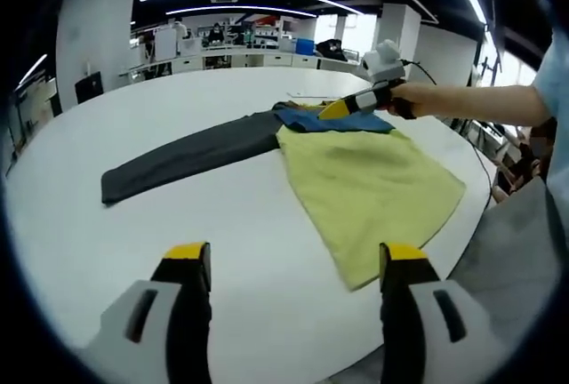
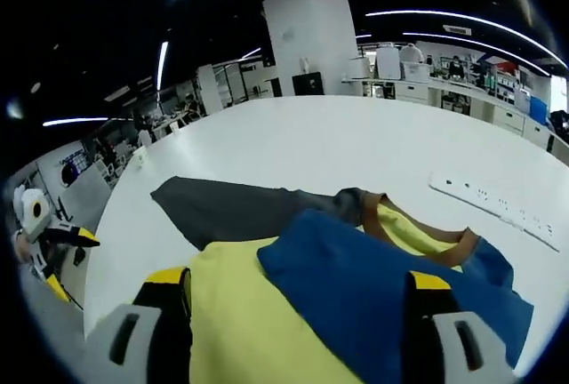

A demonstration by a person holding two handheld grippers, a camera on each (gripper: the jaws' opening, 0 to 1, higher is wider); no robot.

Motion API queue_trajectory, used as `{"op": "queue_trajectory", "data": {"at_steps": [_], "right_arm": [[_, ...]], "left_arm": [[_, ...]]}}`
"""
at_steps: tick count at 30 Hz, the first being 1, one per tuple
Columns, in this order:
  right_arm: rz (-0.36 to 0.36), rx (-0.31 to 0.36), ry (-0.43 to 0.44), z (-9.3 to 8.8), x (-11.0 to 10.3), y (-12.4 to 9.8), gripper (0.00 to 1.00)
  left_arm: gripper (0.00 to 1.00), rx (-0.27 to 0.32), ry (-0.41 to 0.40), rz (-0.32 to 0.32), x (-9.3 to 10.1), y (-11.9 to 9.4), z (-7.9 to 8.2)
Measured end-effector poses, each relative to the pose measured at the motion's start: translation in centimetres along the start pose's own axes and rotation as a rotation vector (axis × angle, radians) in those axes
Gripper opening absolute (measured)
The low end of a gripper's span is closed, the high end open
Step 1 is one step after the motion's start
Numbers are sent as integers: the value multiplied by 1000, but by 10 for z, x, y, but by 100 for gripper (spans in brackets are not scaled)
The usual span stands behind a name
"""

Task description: Fold the garment on the visible template until the final outline fits inside the template.

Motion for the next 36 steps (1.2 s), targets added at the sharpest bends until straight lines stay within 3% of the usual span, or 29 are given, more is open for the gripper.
{"op": "queue_trajectory", "data": {"at_steps": [16,23,33,36], "right_arm": [[-79,59,-14,-11,24,-71,96],[-129,74,32,-26,44,-107,94],[-181,92,70,-40,58,-138,93],[-193,103,84,-43,61,-148,92]], "left_arm": [[73,3,10,4,-10,2,6],[73,0,18,0,-11,7,6],[73,6,17,-5,-16,12,10],[72,11,-32,13,-25,14,9]]}}
Point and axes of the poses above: the point that each gripper's makers call its tool centre point, and the gripper's own axes: y roughly forward along the fingers, x roughly to its right, z roughly out of its top, the point moved 5 cm from there along -y, roughly backward along the fingers, and after that the axes turned 6 degrees about y, right-handed, at the moved point
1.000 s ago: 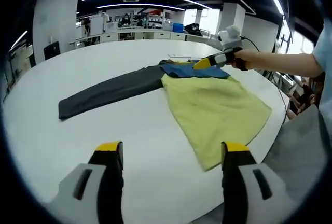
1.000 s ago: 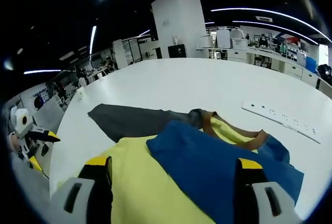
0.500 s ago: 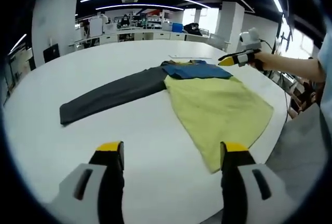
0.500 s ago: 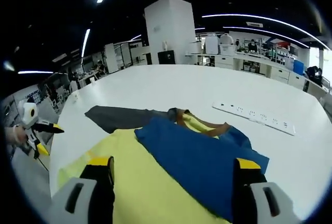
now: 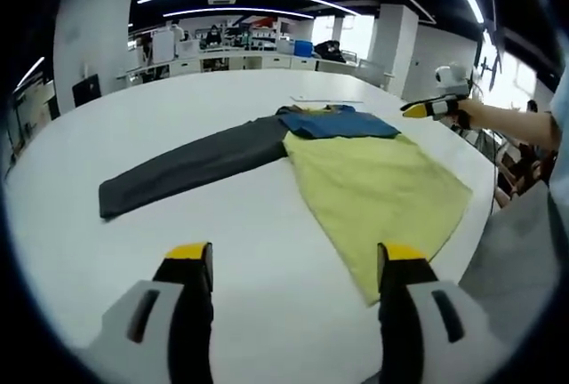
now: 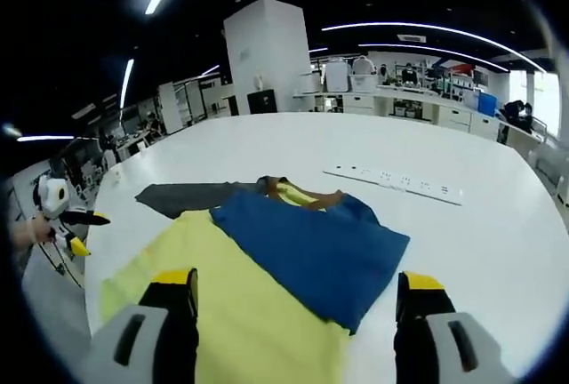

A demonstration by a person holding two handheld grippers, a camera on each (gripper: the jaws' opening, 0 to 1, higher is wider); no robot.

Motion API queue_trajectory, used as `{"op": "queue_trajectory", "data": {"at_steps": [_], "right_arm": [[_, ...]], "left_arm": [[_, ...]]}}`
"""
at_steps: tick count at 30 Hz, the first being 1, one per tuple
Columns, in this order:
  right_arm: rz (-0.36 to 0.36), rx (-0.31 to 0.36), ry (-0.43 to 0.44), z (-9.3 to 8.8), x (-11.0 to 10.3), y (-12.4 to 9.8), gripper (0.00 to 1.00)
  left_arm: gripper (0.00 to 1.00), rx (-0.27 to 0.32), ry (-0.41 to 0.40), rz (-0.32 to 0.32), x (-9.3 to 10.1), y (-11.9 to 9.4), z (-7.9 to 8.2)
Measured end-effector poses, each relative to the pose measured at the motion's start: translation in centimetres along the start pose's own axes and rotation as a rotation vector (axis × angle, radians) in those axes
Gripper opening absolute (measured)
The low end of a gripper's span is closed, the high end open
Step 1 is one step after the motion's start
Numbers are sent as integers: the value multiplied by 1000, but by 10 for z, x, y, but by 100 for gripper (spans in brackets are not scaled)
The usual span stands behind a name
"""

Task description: Fold the garment on the visible template until the final outline fits inside the template.

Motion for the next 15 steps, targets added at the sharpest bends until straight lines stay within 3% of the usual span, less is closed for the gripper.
{"op": "queue_trajectory", "data": {"at_steps": [8,10,11,15], "right_arm": [[-21,7,21,-7,5,-19,89],[-39,2,16,-10,7,-22,92],[-34,-2,20,-12,7,-25,90],[-43,-10,15,-18,6,-35,89]], "left_arm": [[69,17,-88,61,-27,1,2],[67,30,-156,79,-33,1,3],[66,24,-133,84,-39,1,1],[66,36,-187,158,-61,-2,-1]]}}
Point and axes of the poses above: the point that each gripper's makers call its tool centre point, and the gripper's own axes: y roughly forward along the fingers, x roughly to its right, z roughly out of its top, the point moved 5 cm from there along -y, roughly backward along the fingers, and after that the axes turned 6 degrees about y, right-handed, at the moved point
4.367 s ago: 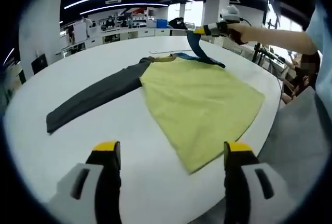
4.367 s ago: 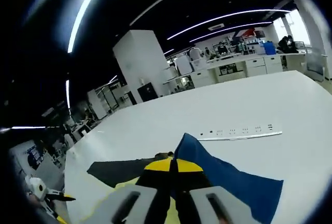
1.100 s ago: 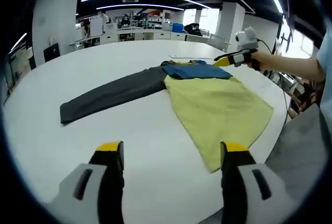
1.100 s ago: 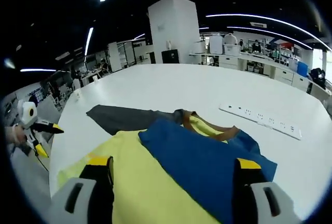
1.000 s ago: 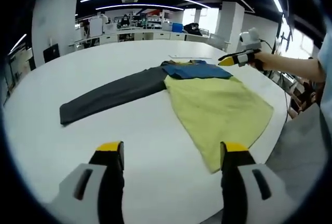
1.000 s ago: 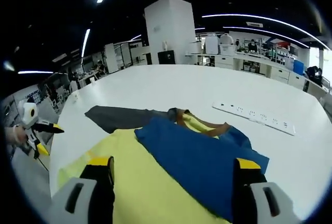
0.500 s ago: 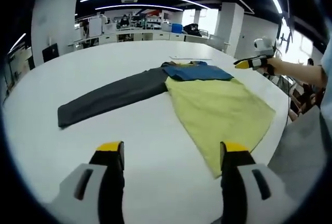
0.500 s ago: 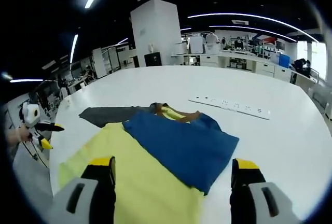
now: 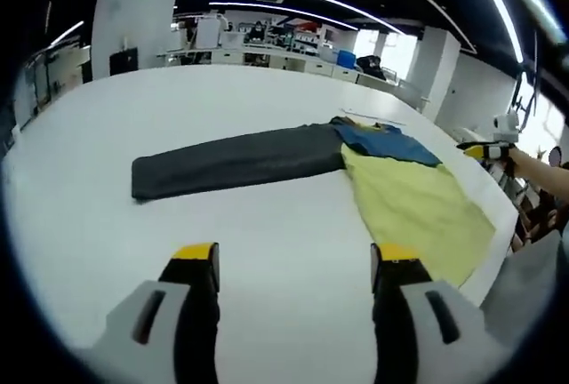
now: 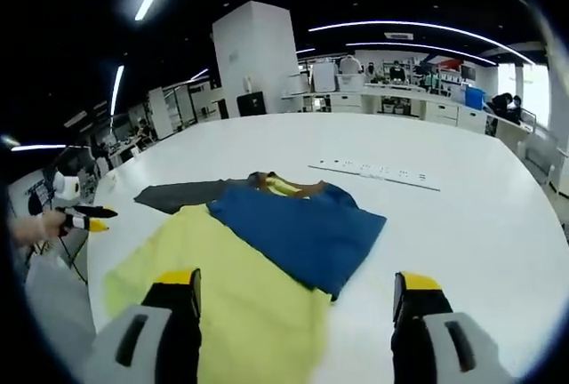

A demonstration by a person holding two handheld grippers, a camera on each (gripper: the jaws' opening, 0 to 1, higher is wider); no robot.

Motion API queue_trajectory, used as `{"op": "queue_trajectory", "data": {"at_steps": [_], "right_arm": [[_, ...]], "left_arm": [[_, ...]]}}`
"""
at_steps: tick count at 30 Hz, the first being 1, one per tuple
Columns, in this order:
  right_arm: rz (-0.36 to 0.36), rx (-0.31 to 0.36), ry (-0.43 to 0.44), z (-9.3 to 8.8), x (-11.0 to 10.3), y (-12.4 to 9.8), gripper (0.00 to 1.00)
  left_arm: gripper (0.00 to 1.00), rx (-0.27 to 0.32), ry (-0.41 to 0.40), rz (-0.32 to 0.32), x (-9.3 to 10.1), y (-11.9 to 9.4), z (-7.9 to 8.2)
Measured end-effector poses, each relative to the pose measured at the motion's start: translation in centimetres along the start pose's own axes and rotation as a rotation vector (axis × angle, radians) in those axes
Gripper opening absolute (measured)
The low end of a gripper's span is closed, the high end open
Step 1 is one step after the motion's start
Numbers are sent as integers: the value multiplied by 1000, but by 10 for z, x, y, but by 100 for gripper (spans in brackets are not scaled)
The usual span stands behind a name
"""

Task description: Fold the garment on the visible template until the final outline fits inside the template.

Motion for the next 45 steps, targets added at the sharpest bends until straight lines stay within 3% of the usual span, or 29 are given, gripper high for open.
{"op": "queue_trajectory", "data": {"at_steps": [12,14,16,21,26,28,35,36,41,43,45], "right_arm": [[-4,-6,4,-12,2,-22,81],[-4,-8,7,-15,1,-23,81],[1,6,8,-15,-1,-24,79],[4,3,8,-15,-1,-22,78],[-4,8,-1,-12,2,-25,76],[-7,7,6,-13,5,-26,76],[-16,4,8,-18,3,-27,75],[-16,1,10,-19,3,-27,75],[-14,-14,18,-27,-1,-24,75],[-16,-16,18,-28,-2,-24,74],[-22,-19,4,-30,-3,-23,73]], "left_arm": [[56,51,-109,175,-54,0,8],[53,43,-92,216,-66,5,8],[51,45,-156,249,-75,10,8],[41,87,-213,353,-97,18,13],[34,78,-230,390,-109,28,14],[32,75,-286,435,-117,28,11],[25,66,-329,441,-127,33,3],[24,91,-323,441,-129,33,5],[21,95,-362,415,-128,39,7],[19,137,-453,405,-129,42,9],[17,143,-470,423,-131,42,10]]}}
Point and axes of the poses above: the point that each gripper's makers call its tool centre point, and the gripper's own axes: y roughly forward along the fingers, x roughly to its right, z roughly out of its top, the point moved 5 cm from there along -y, roughly backward along the fingers, and after that the axes turned 6 degrees about y, right-handed, at the moved point
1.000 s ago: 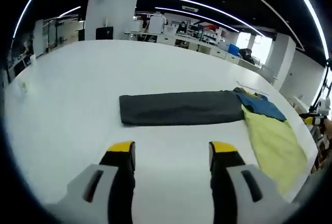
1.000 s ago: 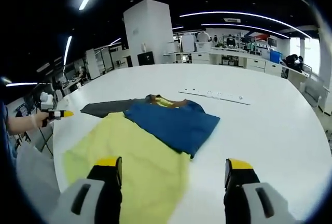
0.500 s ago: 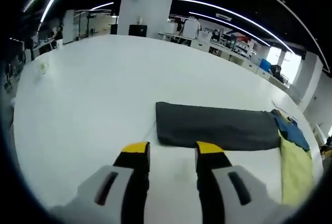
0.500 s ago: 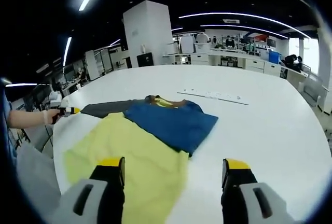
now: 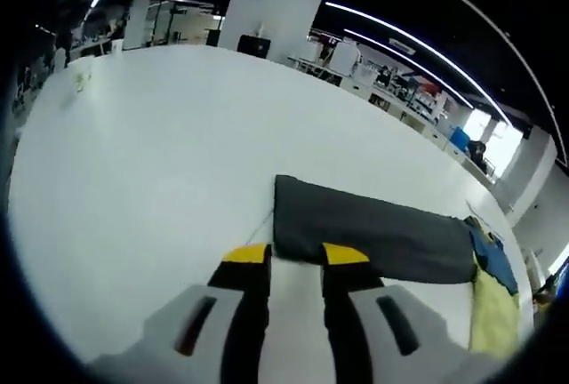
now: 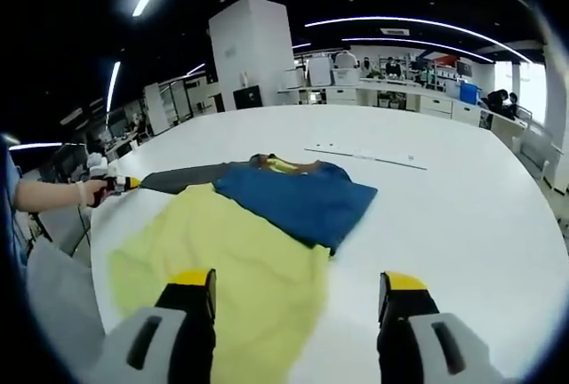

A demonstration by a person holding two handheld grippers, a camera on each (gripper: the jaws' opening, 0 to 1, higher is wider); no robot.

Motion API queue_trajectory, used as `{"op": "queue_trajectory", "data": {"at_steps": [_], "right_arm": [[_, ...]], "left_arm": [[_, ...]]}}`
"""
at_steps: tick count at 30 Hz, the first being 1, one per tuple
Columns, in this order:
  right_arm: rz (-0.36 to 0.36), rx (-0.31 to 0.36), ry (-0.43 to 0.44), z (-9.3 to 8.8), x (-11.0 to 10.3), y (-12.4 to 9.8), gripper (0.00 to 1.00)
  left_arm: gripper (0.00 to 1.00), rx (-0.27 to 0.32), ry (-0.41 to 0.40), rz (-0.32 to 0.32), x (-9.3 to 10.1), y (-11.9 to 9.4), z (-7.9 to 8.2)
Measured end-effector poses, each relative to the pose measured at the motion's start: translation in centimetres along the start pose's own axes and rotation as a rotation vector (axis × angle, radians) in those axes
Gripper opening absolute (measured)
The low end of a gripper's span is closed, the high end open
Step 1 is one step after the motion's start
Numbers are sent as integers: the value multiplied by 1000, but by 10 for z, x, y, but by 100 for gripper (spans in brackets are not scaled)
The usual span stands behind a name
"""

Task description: Fold the garment on the visible template until the final outline fits inside the template.

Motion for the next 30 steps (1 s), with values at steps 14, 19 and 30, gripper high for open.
{"op": "queue_trajectory", "data": {"at_steps": [14,19,30], "right_arm": [[0,-8,-1,-5,-1,-4,72],[-1,-5,1,-6,-1,-5,72],[4,8,14,-5,-1,-7,72]], "left_arm": [[0,43,-101,-129,12,11,21],[0,63,-35,-232,42,18,39],[0,73,44,-438,136,17,50]]}}
Point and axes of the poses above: the point that each gripper's makers call its tool centre point, and the gripper's own axes: y roughly forward along the fingers, x roughly to its right, z roughly out of its top, the point moved 5 cm from there along -y, roughly backward along the fingers, and after that the axes turned 6 degrees about y, right-handed, at the moved point
